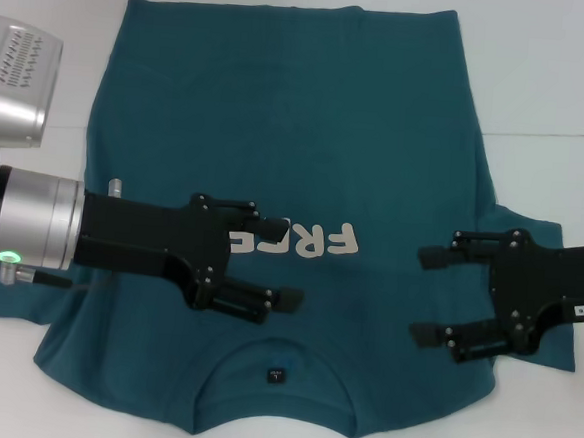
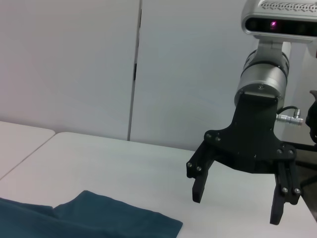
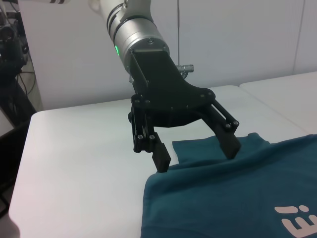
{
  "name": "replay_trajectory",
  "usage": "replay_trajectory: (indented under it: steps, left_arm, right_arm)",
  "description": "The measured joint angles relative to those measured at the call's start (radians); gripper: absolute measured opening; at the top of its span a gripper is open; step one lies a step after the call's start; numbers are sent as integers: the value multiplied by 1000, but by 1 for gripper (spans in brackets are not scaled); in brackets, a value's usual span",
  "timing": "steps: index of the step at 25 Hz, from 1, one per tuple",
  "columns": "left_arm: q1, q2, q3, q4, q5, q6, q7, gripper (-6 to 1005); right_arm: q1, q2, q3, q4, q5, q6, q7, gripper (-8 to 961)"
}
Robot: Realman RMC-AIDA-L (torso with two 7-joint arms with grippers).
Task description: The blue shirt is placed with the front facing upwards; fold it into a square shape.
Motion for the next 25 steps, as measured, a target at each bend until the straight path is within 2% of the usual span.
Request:
replay_trajectory:
  steps: [15,25]
  left_arm:
    - [3,1,-18,0,-1,15,-4,885]
    - [5,-6,-117,-11,-28,-30,-33,886]
  right_arm:
    - [4,0,-2,14,0,8,4,915]
    - [9,0,2,45,1,263,130,915]
